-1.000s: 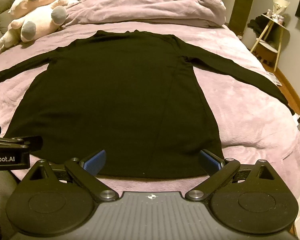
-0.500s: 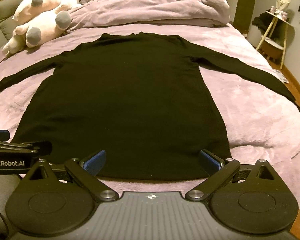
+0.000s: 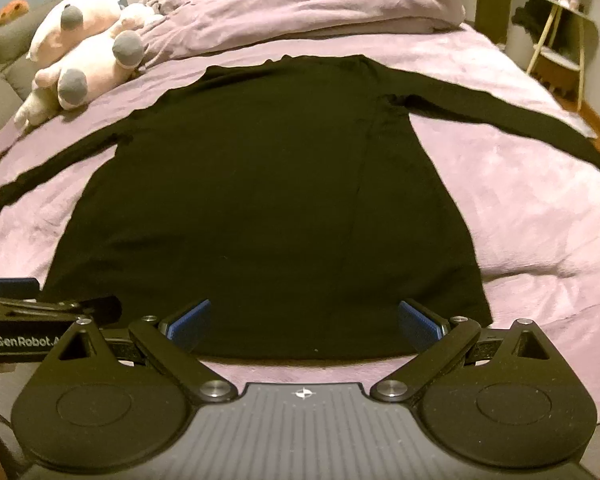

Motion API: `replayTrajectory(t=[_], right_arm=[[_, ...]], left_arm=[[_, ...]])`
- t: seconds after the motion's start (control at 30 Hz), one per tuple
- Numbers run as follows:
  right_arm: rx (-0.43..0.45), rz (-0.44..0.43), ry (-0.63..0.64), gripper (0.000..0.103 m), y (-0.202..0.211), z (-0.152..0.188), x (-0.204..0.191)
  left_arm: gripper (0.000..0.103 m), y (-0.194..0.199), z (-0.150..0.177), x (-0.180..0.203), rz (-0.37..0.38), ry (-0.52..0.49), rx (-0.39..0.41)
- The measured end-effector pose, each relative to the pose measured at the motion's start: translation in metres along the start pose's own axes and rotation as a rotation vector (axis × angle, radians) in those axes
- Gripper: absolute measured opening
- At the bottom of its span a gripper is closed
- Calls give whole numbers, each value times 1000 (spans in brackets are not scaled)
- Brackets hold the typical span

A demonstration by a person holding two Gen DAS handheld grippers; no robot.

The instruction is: Fold small clothes

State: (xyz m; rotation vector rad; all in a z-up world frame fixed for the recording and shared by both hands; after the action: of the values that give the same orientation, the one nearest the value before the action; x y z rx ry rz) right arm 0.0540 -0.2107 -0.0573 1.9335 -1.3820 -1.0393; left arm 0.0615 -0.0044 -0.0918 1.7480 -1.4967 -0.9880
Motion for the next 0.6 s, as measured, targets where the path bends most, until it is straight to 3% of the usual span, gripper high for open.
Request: replayTrajectory(t=[0.07,0.13,0.27,0.3,0.4,0.53,0.6], right_arm=[[26,-52,-33,99,-1,-5,6],[105,-94,-81,99,2,-17,21],[415,-69,-76,99,23,-56,76],[457,-65,-68,99,26,-64,89],[504,18,-137,99,29,-92,149],[548,150,-378,97,32,-117,249],[577,159,-505,80,29,-123,293]], left_arm=[[103,-3,-1,2,1,0,-7],[103,-8,-5,2,-2,6,-13],[103,-21,-20,-1,1,37,1],[103,-25,-25,-2,-6,42,13],[103,-39,-41,-4,-40,40,41],[103,-58,-60,-6,-86,43,71],[103,-66,-65,-8,-109,52,78]])
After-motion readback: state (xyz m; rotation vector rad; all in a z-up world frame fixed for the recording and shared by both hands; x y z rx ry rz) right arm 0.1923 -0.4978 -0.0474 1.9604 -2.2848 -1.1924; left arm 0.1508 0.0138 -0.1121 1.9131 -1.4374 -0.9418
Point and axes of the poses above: each gripper's, at about its wrist camera, not at the fingertips, and y roughly against the way its jaws point, x to its right, z to its underside, the point moved 10 cm from there along -y, roughly the way its jaws point, and after that the axes turned 7 degrees about -z, right-handed, at the moved point
